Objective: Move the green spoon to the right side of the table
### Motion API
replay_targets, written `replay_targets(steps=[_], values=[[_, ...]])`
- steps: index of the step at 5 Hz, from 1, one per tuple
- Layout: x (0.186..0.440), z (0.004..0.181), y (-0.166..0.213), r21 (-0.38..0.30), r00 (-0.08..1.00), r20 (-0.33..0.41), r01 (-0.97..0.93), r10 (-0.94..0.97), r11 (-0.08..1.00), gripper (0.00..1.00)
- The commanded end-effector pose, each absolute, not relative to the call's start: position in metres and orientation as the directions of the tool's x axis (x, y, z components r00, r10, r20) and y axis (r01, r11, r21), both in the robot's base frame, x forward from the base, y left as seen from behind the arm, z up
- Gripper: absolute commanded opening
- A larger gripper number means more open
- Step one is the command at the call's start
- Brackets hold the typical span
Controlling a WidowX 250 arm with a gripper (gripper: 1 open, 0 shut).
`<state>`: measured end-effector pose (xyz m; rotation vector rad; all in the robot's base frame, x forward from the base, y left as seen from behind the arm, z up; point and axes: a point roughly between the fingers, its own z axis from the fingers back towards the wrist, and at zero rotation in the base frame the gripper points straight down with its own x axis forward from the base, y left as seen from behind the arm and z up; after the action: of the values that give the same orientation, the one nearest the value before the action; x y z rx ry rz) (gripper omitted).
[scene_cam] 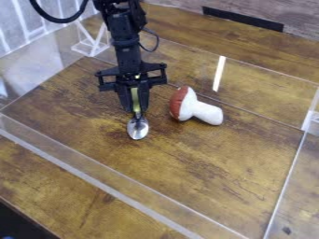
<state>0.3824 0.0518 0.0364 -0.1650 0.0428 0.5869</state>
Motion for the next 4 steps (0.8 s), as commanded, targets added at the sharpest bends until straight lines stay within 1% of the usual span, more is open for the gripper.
replay_targets(steps=[1, 4], values=[[0.3895, 0.0612, 0.0548, -0.169, 0.836, -0.029, -0.544, 0.548, 0.822, 0.0], [0.3884, 0.0669, 0.0503, -0.162, 0.851, -0.029, -0.522, 0.525, 0.837, 0.0]])
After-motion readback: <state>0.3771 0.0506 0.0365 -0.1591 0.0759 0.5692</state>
